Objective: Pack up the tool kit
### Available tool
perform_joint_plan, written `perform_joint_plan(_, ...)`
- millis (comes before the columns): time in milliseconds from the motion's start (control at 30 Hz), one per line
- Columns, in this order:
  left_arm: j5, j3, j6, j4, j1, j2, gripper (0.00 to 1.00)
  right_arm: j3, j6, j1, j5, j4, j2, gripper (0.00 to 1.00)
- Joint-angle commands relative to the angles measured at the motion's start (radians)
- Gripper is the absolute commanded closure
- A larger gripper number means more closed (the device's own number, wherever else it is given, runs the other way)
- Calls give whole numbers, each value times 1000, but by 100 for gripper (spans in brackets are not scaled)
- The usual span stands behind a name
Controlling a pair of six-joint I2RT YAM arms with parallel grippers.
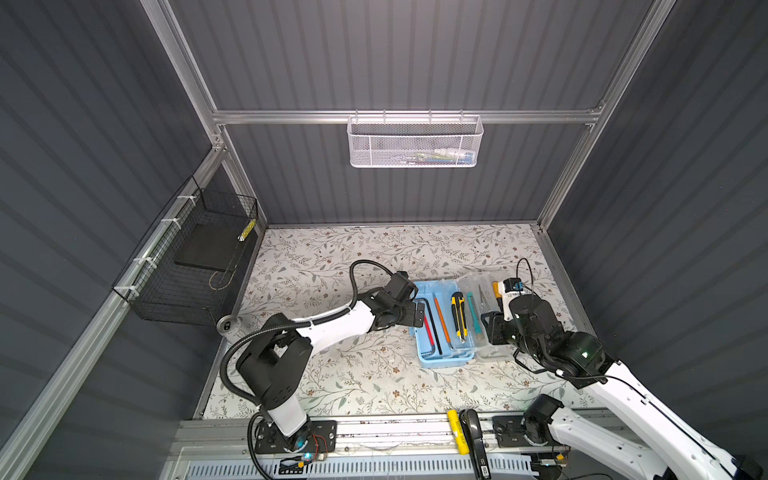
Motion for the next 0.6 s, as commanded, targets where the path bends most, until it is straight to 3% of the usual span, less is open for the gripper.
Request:
perform_joint_plan(0, -60, 29, -21, -44, -3, 29, 1, -20, -18, -10, -15, -9, -20, 65)
perform_joint_plan(233, -149, 49, -25, -117, -3, 76, 0, -19, -26, -35, -40, 8, -9, 65)
perform_joint_plan(367, -239, 7, 4, -150, 13, 50, 0, -18, -37, -75, -80, 22, -8, 65)
perform_joint_plan(567, -277, -82, 17, -158, 88, -37, 1, -2, -72, -130, -132, 25, 8, 65)
